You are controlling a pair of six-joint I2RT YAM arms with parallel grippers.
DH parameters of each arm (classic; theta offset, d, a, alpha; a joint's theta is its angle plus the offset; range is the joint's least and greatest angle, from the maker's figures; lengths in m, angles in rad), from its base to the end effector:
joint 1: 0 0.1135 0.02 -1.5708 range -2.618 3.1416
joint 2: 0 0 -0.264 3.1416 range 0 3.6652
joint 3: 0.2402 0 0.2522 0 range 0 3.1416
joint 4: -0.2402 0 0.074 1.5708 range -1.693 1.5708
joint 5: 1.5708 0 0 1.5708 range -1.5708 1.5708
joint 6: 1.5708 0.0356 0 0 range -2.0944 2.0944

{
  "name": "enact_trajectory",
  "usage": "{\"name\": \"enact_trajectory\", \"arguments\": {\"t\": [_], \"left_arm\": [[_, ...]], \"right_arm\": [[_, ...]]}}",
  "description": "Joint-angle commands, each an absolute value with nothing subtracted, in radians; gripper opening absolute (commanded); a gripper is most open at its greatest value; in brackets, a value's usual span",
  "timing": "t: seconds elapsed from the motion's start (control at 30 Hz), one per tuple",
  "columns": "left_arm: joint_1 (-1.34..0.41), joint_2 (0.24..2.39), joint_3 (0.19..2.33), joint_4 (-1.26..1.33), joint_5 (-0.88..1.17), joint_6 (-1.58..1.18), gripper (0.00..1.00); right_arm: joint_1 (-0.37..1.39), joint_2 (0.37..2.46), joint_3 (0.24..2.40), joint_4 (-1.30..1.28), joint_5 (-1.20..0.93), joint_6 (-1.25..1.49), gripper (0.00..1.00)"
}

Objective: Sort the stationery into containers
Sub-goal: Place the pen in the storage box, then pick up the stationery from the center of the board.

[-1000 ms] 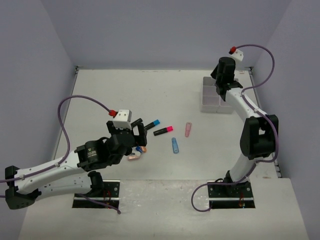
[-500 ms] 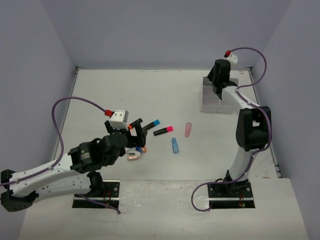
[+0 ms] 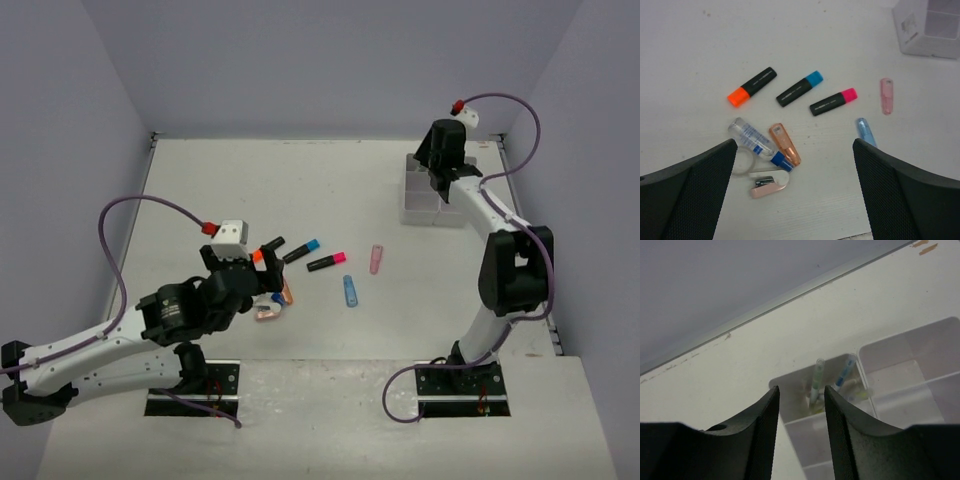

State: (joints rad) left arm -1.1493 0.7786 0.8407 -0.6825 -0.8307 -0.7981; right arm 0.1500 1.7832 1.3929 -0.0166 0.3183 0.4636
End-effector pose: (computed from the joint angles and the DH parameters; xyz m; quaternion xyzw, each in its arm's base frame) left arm 0.0864 -0.1285 0.3170 -0.0396 0.8333 -0.1445 0.5321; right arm 0.4209 0.0523 0.2912 0.2148 0.8011 0.0377 0.5574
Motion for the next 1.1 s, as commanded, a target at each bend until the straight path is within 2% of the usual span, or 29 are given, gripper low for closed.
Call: {"name": "enact_trajectory", "arguments": {"t": [0.0,0.07,0.13,0.17,0.23,0.37,0.5,0.7,0.9,1.03,1.07], "left_arm": [[-1.033,0.899,0.884,-0.805,-0.874,-0.920,1.00],[-0.969,0.967,0.891,-0.747,-0.769,-0.868,1.00],[-0.962,1.011,0.911,-0.733,-0.759,-0.861,1.00],[-0.962,1.026,0.911,-0.735,-0.761,-0.861,1.00],[-0.958,1.052,0.947,-0.729,-0.743,-0.831,1.00],[-0.956,1.068,0.992,-0.737,-0.689,-0.747,1.00],[-0.957,1.012,0.991,-0.737,-0.669,-0.746,1.00],[-0.956,0.971,0.936,-0.652,-0.525,-0.712,1.00],[-0.957,0.986,0.920,-0.670,-0.470,-0.693,1.00],[-0.957,0.950,0.893,-0.667,-0.467,-0.685,1.00],[-0.957,0.945,0.887,-0.666,-0.464,-0.684,1.00]], "right_arm": [[0.229,1.549,1.430,-0.199,0.276,0.436,0.43],[0.341,1.486,1.450,-0.384,0.286,0.420,0.46],[0.408,1.454,1.424,-0.499,0.306,0.446,0.53],[0.429,1.439,1.401,-0.524,0.299,0.461,0.53],[0.468,1.402,1.298,-0.557,0.235,0.504,0.66],[0.518,1.370,1.141,-0.605,0.201,0.579,0.68],[0.528,1.416,1.060,-0.586,0.160,0.591,0.65],[0.528,1.535,1.038,-0.554,0.141,0.604,0.56],[0.521,1.720,1.131,-0.568,0.155,0.586,0.52],[0.510,1.795,1.169,-0.568,0.163,0.592,0.47],[0.507,1.808,1.177,-0.568,0.164,0.592,0.43]]}}
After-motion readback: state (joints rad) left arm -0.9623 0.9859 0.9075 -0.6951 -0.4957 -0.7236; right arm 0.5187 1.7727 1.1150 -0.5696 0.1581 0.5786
